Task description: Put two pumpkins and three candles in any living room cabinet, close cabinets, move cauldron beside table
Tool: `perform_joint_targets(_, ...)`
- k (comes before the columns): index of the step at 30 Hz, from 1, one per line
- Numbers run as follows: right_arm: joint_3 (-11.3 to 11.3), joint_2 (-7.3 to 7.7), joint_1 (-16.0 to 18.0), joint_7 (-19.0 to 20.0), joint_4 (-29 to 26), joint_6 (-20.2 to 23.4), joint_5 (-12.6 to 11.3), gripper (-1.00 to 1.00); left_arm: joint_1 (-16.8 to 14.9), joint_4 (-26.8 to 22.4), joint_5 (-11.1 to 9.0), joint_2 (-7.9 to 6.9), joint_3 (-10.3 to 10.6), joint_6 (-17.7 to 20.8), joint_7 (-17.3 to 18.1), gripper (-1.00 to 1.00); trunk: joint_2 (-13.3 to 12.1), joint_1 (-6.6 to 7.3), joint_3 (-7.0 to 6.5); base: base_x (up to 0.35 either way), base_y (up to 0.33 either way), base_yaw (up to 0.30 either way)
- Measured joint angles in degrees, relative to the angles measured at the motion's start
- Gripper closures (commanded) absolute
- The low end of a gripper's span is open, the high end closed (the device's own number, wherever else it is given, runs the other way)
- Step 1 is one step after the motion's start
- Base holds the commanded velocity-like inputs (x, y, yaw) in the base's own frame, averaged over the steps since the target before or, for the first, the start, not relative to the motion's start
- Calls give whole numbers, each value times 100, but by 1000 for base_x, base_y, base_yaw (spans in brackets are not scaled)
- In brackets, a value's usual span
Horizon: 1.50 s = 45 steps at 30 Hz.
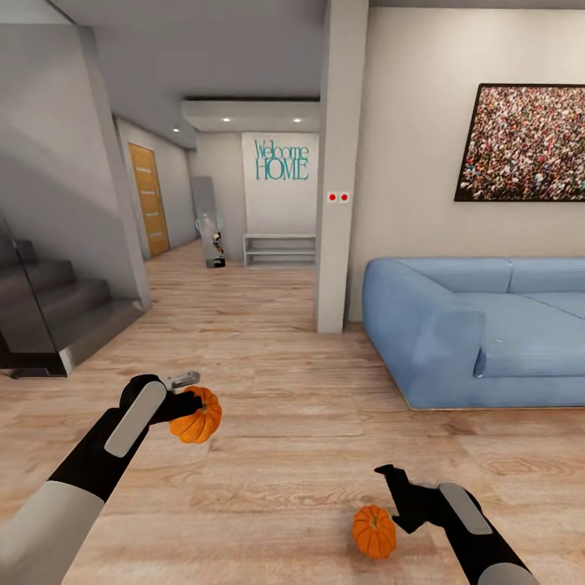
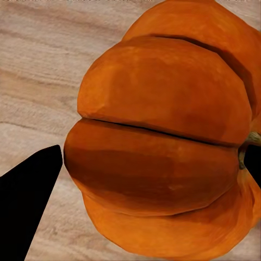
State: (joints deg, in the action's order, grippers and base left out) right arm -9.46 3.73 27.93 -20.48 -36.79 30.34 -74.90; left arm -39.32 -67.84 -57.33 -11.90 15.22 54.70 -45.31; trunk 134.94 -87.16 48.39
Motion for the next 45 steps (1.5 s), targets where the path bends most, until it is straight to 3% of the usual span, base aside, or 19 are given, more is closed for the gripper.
perform_joint_targets(8,-28,115,9,42,265,-14,-12,-100,0,-73,-1,0,6,-8,1,100,0,0,0,0,0,0)
perform_joint_targets(28,-12,127,9,196,220,-15,72,-100,1,-75,1,0,2,1,8,100,801,-439,359,0,0,0)
perform_joint_targets(38,62,126,9,342,223,-139,96,-100,1,-74,0,0,8,-1,10,100,839,-478,578,0,0,0)
perform_joint_targets(41,79,128,9,677,228,-163,246,-100,1,-74,0,0,9,-1,10,100,843,-485,644,0,0,0)
perform_joint_targets(45,79,127,10,1015,269,-531,705,-100,2,-74,1,0,9,-1,9,100,849,-496,733,0,0,0)
